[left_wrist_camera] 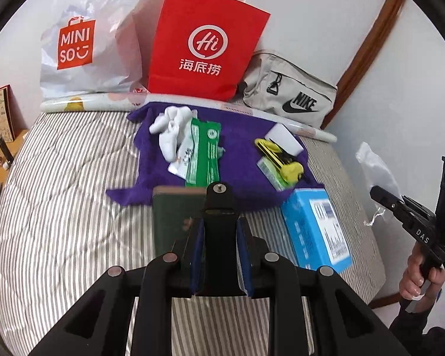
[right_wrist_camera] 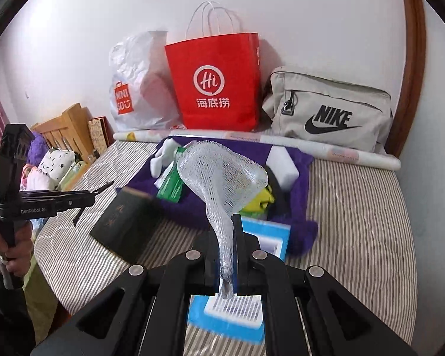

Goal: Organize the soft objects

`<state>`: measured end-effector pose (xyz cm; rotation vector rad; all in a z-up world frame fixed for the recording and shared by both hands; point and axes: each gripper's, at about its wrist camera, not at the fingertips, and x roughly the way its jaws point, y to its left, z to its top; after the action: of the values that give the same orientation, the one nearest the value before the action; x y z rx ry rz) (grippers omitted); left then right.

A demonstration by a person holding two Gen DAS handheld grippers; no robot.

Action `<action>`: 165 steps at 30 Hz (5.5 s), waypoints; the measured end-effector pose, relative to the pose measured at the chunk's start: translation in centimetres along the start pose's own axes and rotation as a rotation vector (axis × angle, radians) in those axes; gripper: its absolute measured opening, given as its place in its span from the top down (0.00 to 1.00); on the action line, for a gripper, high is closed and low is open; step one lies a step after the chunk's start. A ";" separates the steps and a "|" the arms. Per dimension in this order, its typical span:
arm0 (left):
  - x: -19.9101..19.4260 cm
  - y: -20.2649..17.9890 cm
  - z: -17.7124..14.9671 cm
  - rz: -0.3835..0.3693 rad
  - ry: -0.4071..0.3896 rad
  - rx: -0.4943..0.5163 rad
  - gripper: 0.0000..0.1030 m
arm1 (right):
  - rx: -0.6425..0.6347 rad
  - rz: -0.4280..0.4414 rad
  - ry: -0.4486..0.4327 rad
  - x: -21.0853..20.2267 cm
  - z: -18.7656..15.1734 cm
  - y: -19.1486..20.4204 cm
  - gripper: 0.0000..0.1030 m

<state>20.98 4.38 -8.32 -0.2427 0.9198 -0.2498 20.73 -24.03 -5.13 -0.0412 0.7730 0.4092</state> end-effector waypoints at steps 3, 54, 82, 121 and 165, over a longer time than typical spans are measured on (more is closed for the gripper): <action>0.7 0.4 1.4 -0.008 0.002 -0.016 0.79 | -0.004 -0.006 0.009 1.7 1.4 -0.8 0.95; 8.9 1.9 7.7 0.118 0.077 0.023 0.40 | -0.010 -0.048 0.227 12.3 5.9 -3.3 0.35; -4.7 -5.6 -4.5 0.222 -0.046 0.092 0.15 | 0.129 -0.111 0.138 -3.9 -4.1 2.6 0.12; -12.7 -10.3 -13.0 0.293 -0.200 0.124 0.10 | 0.108 -0.254 -0.042 -15.9 -9.9 6.1 0.12; -12.4 -9.9 -13.1 0.296 -0.185 0.117 0.10 | 0.094 -0.249 -0.033 -15.6 -10.0 6.9 0.12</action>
<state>2.12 -2.36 -3.60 -0.0193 0.7434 -0.0057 1.45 -24.88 -0.87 -0.0420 0.7438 0.1371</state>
